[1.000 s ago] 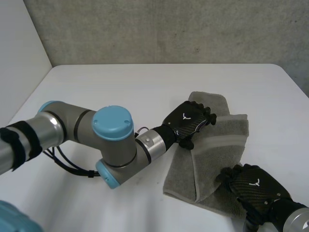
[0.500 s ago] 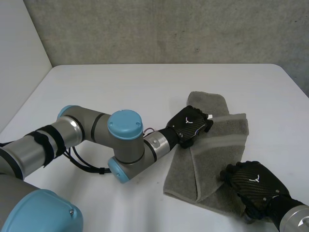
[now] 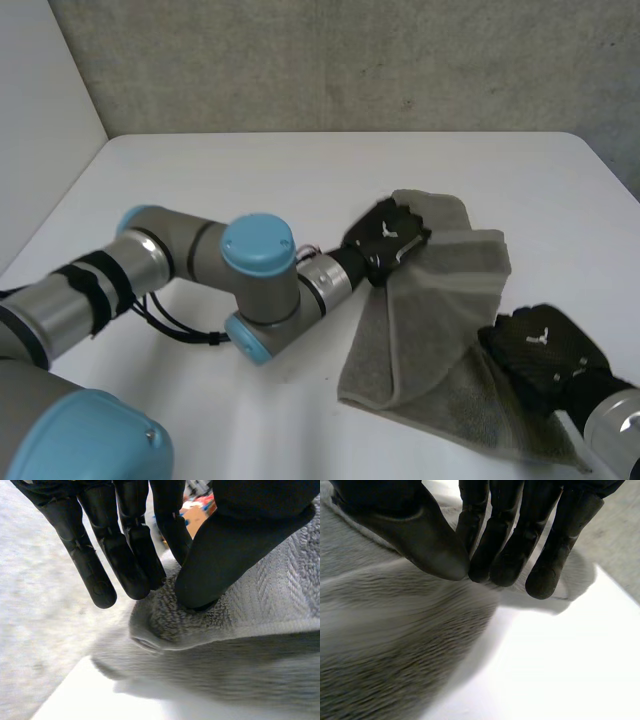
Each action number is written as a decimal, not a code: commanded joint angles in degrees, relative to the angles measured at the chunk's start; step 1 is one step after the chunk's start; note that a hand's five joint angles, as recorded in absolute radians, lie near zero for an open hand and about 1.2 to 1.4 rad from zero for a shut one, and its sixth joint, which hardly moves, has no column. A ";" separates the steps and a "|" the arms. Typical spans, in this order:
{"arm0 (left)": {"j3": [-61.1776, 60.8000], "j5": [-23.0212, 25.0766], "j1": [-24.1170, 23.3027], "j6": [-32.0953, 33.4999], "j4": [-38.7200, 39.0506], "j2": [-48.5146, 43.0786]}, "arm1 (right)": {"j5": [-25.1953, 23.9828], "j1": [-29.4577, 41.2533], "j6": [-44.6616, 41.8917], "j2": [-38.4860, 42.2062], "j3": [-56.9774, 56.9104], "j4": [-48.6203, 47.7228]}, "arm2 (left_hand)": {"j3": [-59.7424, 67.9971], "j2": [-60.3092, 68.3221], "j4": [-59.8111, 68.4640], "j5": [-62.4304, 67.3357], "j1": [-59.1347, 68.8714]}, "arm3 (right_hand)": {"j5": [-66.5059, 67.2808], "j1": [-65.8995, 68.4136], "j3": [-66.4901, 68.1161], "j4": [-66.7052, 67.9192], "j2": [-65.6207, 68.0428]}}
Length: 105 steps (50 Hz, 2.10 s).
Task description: Fold the towel.
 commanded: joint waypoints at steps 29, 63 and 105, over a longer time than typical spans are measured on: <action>-53.86 -13.54 29.81 2.24 -3.02 41.22 | -0.98 6.49 12.97 1.58 -3.83 9.69 | 10.38 10.32 10.31 11.83 12.37 | -57.89 -57.35 -57.04 -57.27 -56.99; -50.96 -13.71 31.13 1.36 -2.14 39.20 | -0.02 7.37 -3.47 7.46 6.29 -8.32 | 10.38 10.32 10.31 11.83 12.37 | -46.66 -46.11 -45.80 -46.04 -45.75; -45.34 -11.09 36.31 -41.45 -10.29 76.29 | -0.63 5.35 20.29 2.96 -58.12 28.19 | 10.38 10.32 10.31 11.83 12.37 | 2.61 3.15 3.46 3.22 3.51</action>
